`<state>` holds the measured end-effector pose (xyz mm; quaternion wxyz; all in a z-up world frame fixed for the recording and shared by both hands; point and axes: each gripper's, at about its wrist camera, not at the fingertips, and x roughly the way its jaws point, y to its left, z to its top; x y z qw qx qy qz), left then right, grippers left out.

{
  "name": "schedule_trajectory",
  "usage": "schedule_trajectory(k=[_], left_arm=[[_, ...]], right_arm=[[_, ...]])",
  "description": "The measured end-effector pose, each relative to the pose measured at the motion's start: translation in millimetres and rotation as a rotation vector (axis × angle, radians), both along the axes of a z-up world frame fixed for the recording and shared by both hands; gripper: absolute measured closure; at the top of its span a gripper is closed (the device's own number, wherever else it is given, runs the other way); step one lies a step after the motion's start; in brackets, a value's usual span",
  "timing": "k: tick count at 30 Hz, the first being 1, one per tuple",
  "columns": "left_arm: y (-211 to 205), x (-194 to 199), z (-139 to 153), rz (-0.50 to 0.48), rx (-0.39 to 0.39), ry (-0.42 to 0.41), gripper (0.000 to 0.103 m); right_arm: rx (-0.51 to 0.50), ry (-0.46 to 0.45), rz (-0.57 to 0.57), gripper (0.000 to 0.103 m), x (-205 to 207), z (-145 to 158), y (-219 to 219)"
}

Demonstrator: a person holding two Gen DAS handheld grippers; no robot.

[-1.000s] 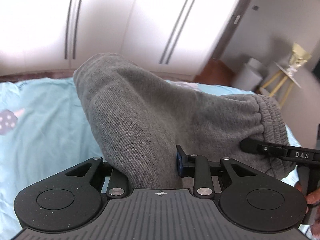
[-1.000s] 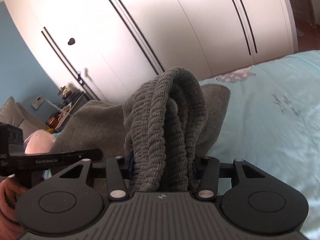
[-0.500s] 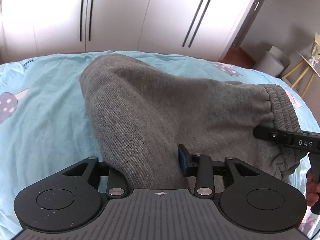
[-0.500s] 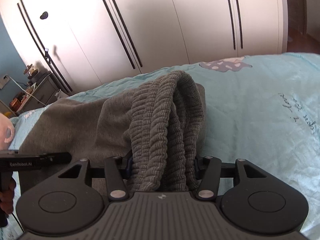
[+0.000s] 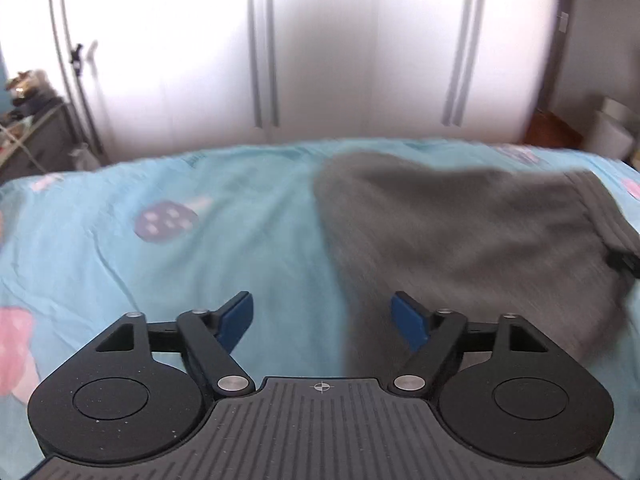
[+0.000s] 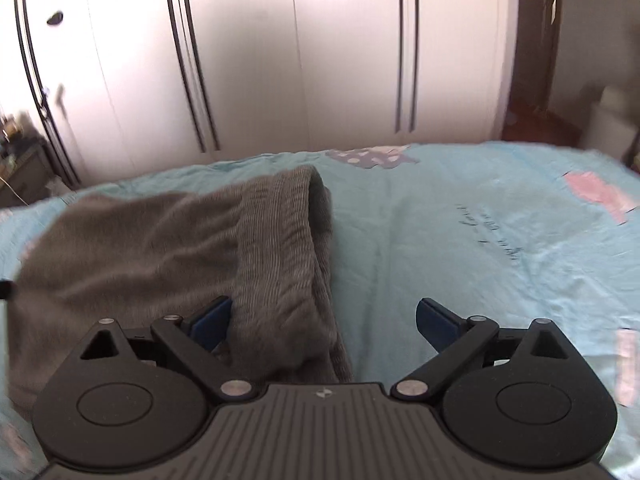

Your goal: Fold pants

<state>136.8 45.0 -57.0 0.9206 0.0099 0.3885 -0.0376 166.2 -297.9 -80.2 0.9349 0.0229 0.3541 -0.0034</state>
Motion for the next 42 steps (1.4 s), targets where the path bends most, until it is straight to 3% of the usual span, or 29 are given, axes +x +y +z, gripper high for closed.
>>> schedule_trajectory(k=[3,6,9,11,12,15,17,20,22,24,27,29,30,31,33,37,39,42], left_arm=[[-20.0,-14.4,-21.2,-0.050,0.054,0.018,0.018],[-30.4,-9.6,-42.0,-0.036,0.140,0.031,0.018],[-11.4,1.5,-46.0,0.059,0.067,0.081,0.016],[4.5,10.3,-50.8,0.162,0.047,0.128,0.016],[7.0,9.5,-51.3,0.186,0.065,0.130,0.017],[12.9,-1.6,-31.5,0.231,0.101,0.081,0.032],[16.3,-11.0,-9.6,0.206,0.016,0.002,0.030],[12.7,-17.9,19.1,0.106,-0.191,-0.123,0.017],[2.2,-10.7,21.9,0.039,-0.243,-0.148,0.015],[-14.7,-0.4,14.7,-0.001,-0.183,-0.154,0.015],[-31.7,17.8,-8.9,0.005,-0.047,-0.096,0.020],[-33.7,20.6,-24.2,0.016,-0.047,-0.039,0.020],[-32.5,22.4,-31.9,0.026,-0.051,-0.016,0.020],[-32.3,21.5,-37.1,0.029,-0.048,-0.010,0.018],[-29.0,18.7,-45.0,0.031,-0.028,0.003,0.017],[-34.4,26.1,-58.2,0.035,0.033,0.006,0.007],[-34.8,24.3,-64.7,0.047,0.049,-0.006,0.005],[-32.7,15.9,-47.5,0.056,0.043,-0.024,0.010]], right_arm=[[-0.045,-0.042,-0.033,0.005,-10.5,-3.8,10.2],[-0.103,-0.055,-0.047,0.005,-6.7,-10.0,16.0],[-0.196,-0.076,-0.006,0.005,-5.1,-14.1,27.7],[-0.203,-0.068,0.011,0.005,-1.7,-17.5,26.4],[-0.175,-0.059,0.010,0.005,1.3,-19.3,22.2],[-0.062,-0.013,-0.029,0.005,3.8,-9.7,11.8],[-0.027,-0.040,-0.084,0.005,-6.1,2.2,10.0],[0.016,-0.164,-0.137,0.005,-37.2,14.5,14.7],[0.080,-0.231,-0.143,0.005,-54.5,18.1,16.1],[0.149,-0.276,-0.151,0.005,-66.3,19.9,16.4],[0.269,-0.346,-0.090,0.008,-79.5,26.3,14.2],[0.302,-0.333,-0.050,0.020,-76.0,25.6,12.9],[0.301,-0.310,-0.047,0.038,-72.7,22.9,12.9],[0.297,-0.280,-0.045,0.062,-68.4,18.1,12.4],[0.265,-0.234,-0.058,0.071,-63.2,6.0,13.3],[0.050,-0.197,-0.038,0.073,-53.5,-7.1,20.3],[-0.003,-0.182,-0.027,0.073,-51.0,-12.7,24.7],[-0.147,-0.180,0.012,0.073,-47.2,-14.1,43.4]])
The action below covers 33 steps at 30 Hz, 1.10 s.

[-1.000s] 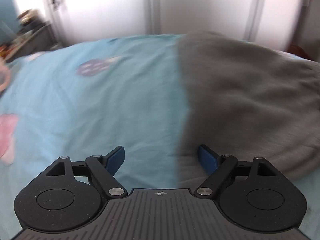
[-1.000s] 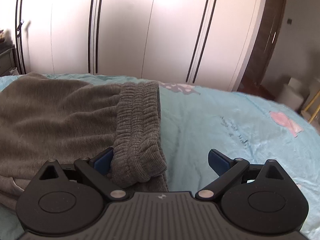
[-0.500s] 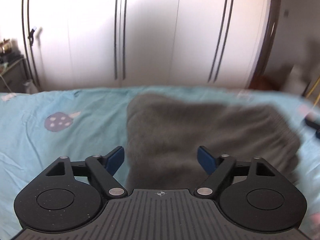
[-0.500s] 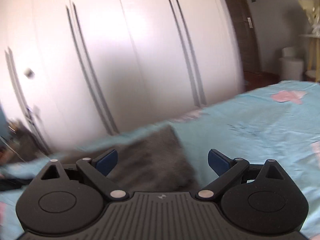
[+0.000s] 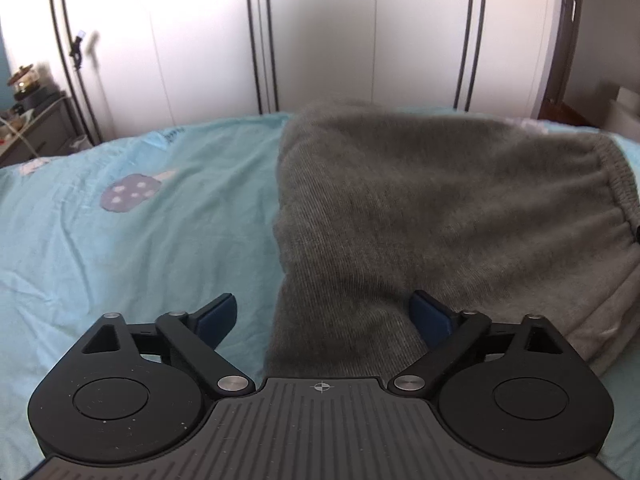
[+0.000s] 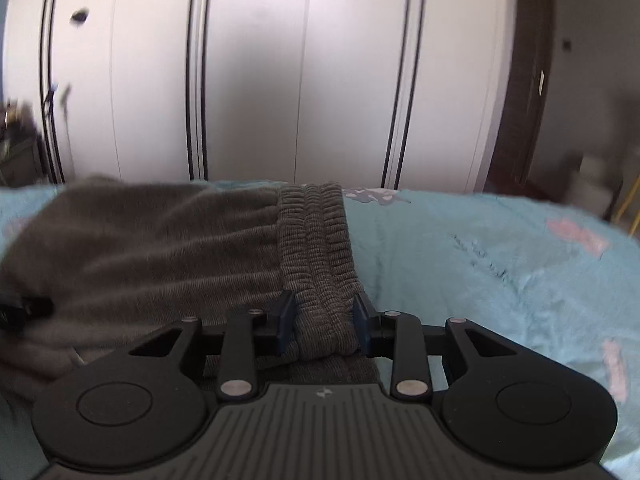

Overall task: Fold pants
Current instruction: 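Open both grippers and pull them back from the folded pants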

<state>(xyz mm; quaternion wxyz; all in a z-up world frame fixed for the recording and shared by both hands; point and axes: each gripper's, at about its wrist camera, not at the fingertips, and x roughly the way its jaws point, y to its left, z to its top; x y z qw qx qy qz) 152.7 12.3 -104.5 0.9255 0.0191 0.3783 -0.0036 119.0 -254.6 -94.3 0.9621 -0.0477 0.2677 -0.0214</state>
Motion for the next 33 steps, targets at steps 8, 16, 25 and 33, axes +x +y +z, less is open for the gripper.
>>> schedule_trajectory(k=[8,16,25,33], left_arm=[[7.1,-28.1,-13.5,0.050,0.133,0.022,0.006],[21.0,-70.6,6.3,0.143,0.103,0.076,0.006],[-15.6,-171.9,-13.6,0.081,-0.088,0.327,0.005],[-47.9,-194.9,17.7,0.024,0.126,0.281,0.003]], right_arm=[[-0.023,0.092,-0.058,0.032,-11.8,-4.7,2.8],[0.162,0.226,-0.124,0.005,-32.7,17.4,-21.7],[0.185,0.465,-0.025,0.005,-113.0,7.1,23.8],[0.049,0.411,0.012,0.005,-138.9,27.4,40.5]])
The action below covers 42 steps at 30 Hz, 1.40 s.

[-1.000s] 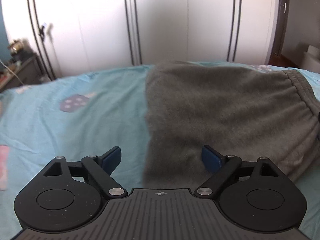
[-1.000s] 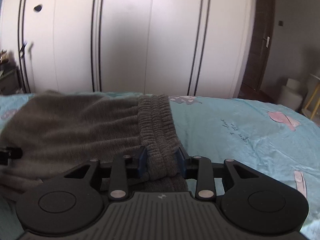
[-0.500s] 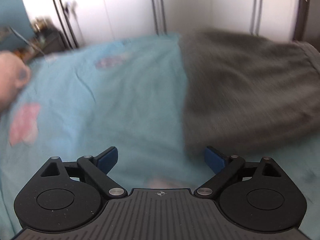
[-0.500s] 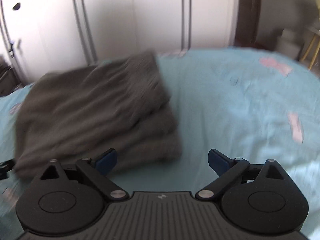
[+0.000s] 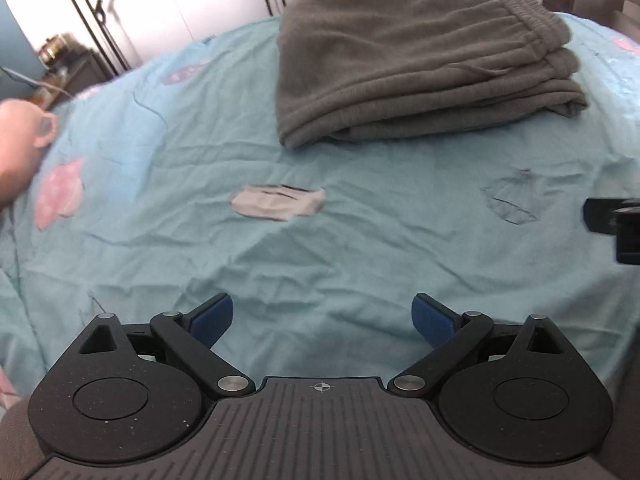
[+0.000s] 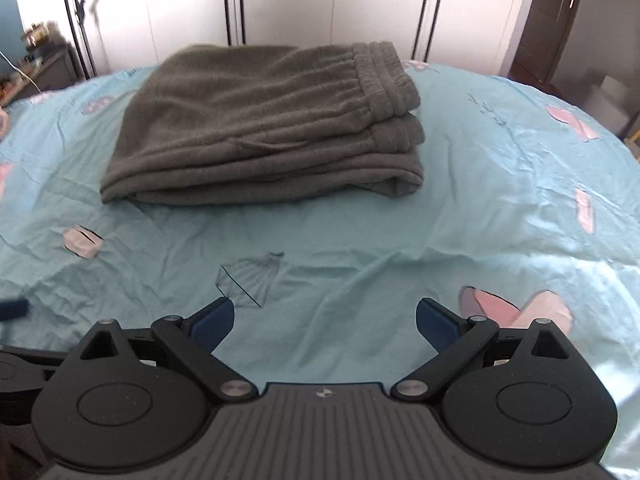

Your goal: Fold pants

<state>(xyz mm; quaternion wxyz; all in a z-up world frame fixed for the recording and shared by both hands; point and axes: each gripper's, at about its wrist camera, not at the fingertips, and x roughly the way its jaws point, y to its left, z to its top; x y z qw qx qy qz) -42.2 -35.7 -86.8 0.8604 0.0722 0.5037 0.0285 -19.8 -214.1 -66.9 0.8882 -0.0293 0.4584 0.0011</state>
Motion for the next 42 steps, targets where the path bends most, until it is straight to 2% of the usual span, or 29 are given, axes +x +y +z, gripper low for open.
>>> schedule_trajectory(k=[3,5,8,12,15,18,25,36,40,42], left_arm=[[4.0,-1.3,11.5,0.008,-0.090,0.025,0.003],[3.6,-2.4,22.7,0.022,-0.110,0.019,0.003],[2.1,-1.6,43.6,0.003,-0.114,-0.013,0.003],[0.7,1.8,65.9,-0.007,-0.113,-0.060,0.002],[-3.9,9.2,76.6,-0.024,-0.068,-0.049,0.002],[-7.1,20.0,79.3,-0.034,-0.034,-0.022,0.002],[-1.2,50.2,78.5,0.008,-0.094,0.061,0.002],[-8.1,82.2,71.7,-0.006,-0.101,0.145,0.003],[-12.4,90.6,69.2,-0.021,-0.152,0.191,0.003],[-16.4,92.7,68.9,-0.028,-0.137,0.196,0.002]], right_arm=[[0.024,0.041,-0.044,0.005,-7.5,5.9,-6.2],[0.044,0.075,-0.073,0.005,-10.3,11.1,-11.5],[0.030,0.114,-0.102,0.005,-9.2,20.9,-11.5],[0.010,0.092,-0.088,0.005,-12.1,39.2,-5.1],[0.002,0.091,-0.090,0.005,-10.5,48.5,-1.9],[0.024,0.100,-0.084,0.005,-5.8,54.0,-0.3],[-0.019,0.101,-0.098,0.005,13.8,63.3,7.5],[-0.020,0.158,-0.119,0.005,48.5,62.1,2.0],[0.020,0.176,-0.126,0.005,59.2,63.7,-3.0],[0.030,0.185,-0.121,0.005,63.1,63.4,-3.1]])
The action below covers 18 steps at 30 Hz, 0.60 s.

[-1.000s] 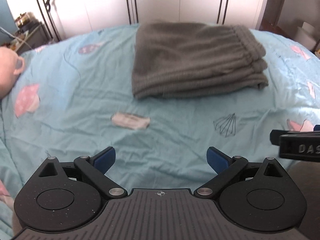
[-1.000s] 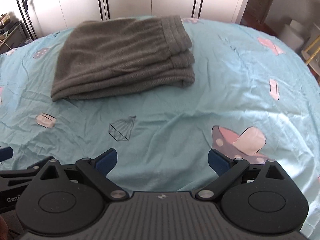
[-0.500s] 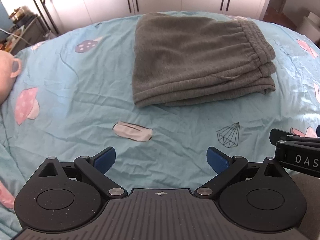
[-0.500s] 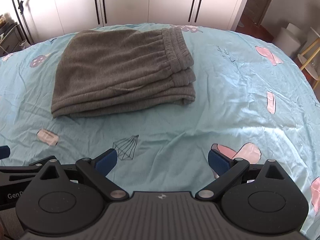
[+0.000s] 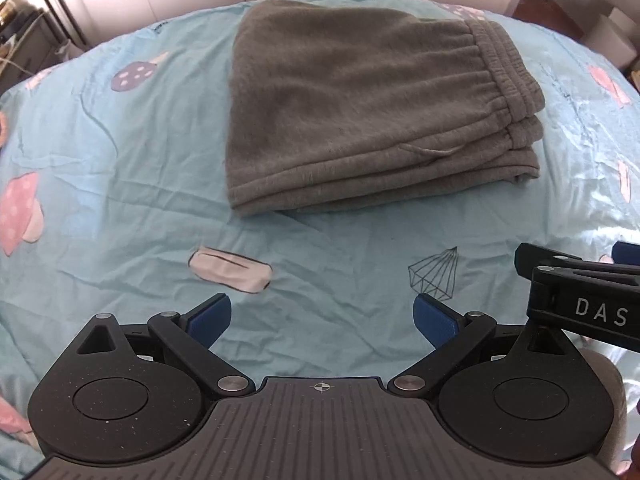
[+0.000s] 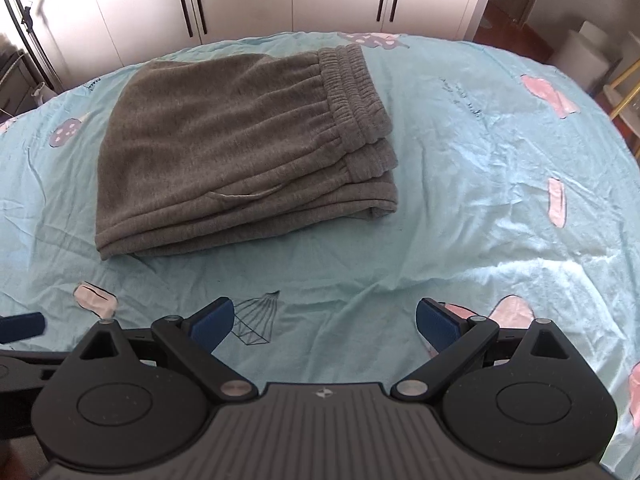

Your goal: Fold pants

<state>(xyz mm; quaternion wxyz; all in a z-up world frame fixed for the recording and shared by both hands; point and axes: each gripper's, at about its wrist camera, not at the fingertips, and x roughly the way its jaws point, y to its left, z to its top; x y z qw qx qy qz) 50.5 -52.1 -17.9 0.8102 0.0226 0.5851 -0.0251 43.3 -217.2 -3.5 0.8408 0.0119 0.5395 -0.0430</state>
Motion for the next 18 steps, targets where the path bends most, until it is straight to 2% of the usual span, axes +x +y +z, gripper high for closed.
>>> schedule_trajectory(k=[6,18], left_arm=[[-6.8,3.5,1.1,-0.016,0.031,-0.019,0.002],[6.2,9.4,7.4,0.023,0.020,-0.040,0.002]], right_arm=[[-0.041,-0.013,0.009,0.005,4.2,1.2,-1.0],[-0.021,0.019,-0.018,0.005,6.6,-11.9,-10.9]])
